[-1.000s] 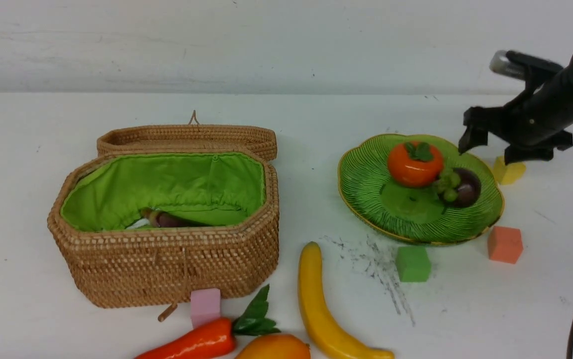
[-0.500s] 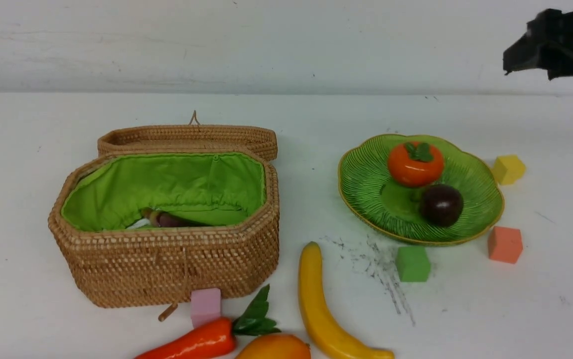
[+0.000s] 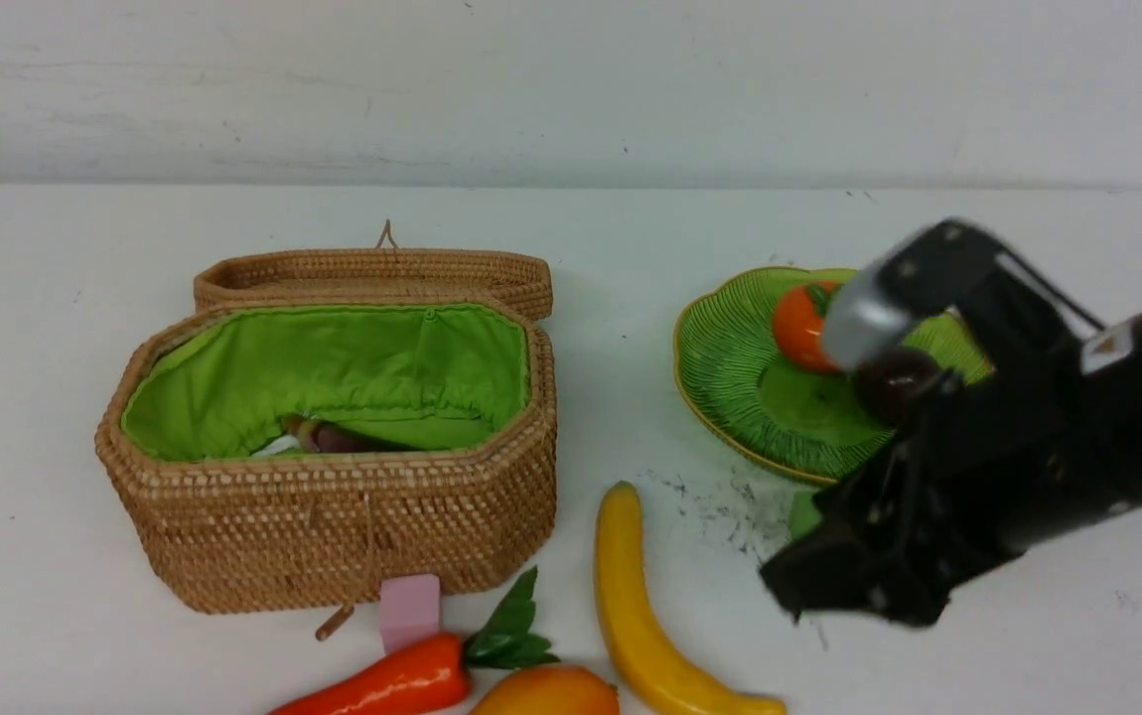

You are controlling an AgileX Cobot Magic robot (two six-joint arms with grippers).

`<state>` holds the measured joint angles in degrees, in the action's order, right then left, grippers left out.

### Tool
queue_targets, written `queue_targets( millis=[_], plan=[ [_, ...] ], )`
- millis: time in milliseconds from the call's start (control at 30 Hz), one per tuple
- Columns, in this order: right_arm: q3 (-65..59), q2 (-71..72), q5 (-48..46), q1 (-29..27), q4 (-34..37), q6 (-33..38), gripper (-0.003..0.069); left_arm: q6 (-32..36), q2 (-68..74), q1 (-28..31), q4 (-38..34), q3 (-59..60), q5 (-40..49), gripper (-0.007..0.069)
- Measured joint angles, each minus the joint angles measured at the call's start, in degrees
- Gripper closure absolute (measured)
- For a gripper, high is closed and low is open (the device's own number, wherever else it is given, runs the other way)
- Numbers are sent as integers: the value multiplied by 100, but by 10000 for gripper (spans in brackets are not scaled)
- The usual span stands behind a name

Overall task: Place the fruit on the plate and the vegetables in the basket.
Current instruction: Use the right arm to grab a banana and put it into the right plate

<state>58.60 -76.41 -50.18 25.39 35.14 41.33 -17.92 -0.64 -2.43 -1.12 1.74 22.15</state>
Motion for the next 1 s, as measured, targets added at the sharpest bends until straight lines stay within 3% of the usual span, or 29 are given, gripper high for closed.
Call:
queue_targets(
  millis=[100, 267, 767, 867, 967, 1000],
  plan=[
    [0, -416, 31, 764, -758, -336, 138, 0, 0, 0, 0, 0, 0, 386],
    [0, -1096, 432, 1279, -1602, -1022, 132, 0, 0, 0, 0, 0, 0, 386],
    [238, -2651, 1686, 1360, -2403, -1140, 137, 0, 0, 0, 0, 0, 0, 386],
    [238, -2806, 1732, 1360, -2424, -1078, 169, 0, 0, 0, 0, 0, 0, 386],
    [250, -2885, 1683, 1360, -2444, -1000, 265, 0, 0, 0, 0, 0, 0, 386],
    [261, -2877, 1593, 1360, -2452, -965, 349, 0, 0, 0, 0, 0, 0, 386]
  ],
)
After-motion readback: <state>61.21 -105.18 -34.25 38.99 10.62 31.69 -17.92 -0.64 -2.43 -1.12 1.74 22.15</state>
